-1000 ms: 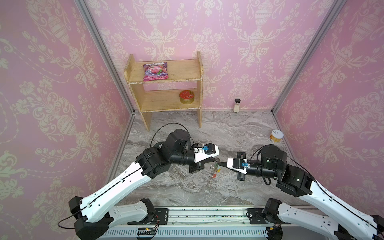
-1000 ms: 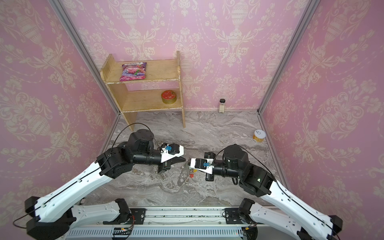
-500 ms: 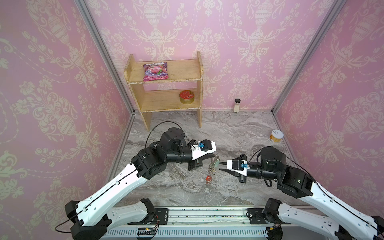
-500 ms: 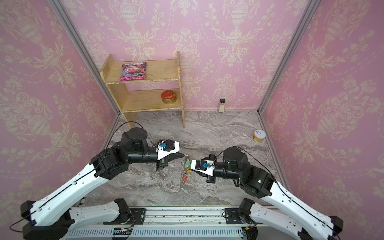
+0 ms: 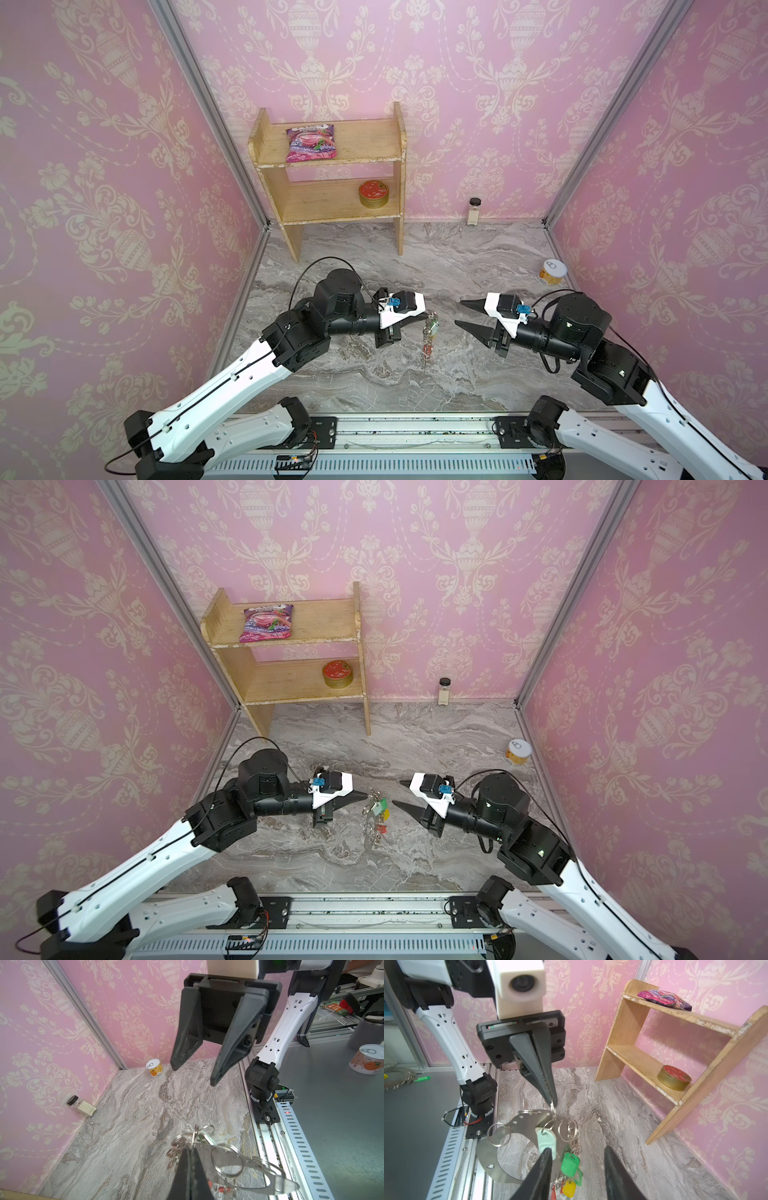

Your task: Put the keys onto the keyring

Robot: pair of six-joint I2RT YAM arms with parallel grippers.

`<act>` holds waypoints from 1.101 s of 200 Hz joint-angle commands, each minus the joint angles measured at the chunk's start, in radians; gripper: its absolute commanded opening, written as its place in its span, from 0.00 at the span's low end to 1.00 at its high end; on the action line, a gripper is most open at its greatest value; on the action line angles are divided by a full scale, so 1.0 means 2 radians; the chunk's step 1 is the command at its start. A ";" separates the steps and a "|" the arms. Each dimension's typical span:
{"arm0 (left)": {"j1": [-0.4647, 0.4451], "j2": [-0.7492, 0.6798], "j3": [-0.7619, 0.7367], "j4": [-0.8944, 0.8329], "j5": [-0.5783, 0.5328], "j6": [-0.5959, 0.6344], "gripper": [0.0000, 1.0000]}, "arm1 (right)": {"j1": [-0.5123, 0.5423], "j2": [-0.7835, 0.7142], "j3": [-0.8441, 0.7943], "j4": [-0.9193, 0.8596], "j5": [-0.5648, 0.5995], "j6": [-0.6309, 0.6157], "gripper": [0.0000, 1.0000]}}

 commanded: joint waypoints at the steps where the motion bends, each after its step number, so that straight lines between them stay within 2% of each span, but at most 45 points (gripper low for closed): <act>1: 0.003 -0.016 -0.003 0.062 0.014 -0.017 0.00 | -0.027 0.019 0.001 0.068 -0.085 0.101 0.41; 38: 0.003 -0.025 -0.015 0.073 -0.001 -0.021 0.00 | -0.034 0.034 0.000 0.112 -0.135 0.160 0.36; 67: 0.002 -0.025 -0.016 0.074 -0.003 -0.020 0.00 | -0.034 0.044 -0.010 0.130 -0.153 0.182 0.35; 162: 0.003 -0.024 -0.014 0.076 -0.015 -0.018 0.00 | 0.010 0.072 -0.006 0.104 -0.137 0.151 0.34; 220: 0.002 -0.028 -0.014 0.078 -0.014 -0.020 0.00 | 0.014 0.076 -0.008 0.099 -0.123 0.140 0.30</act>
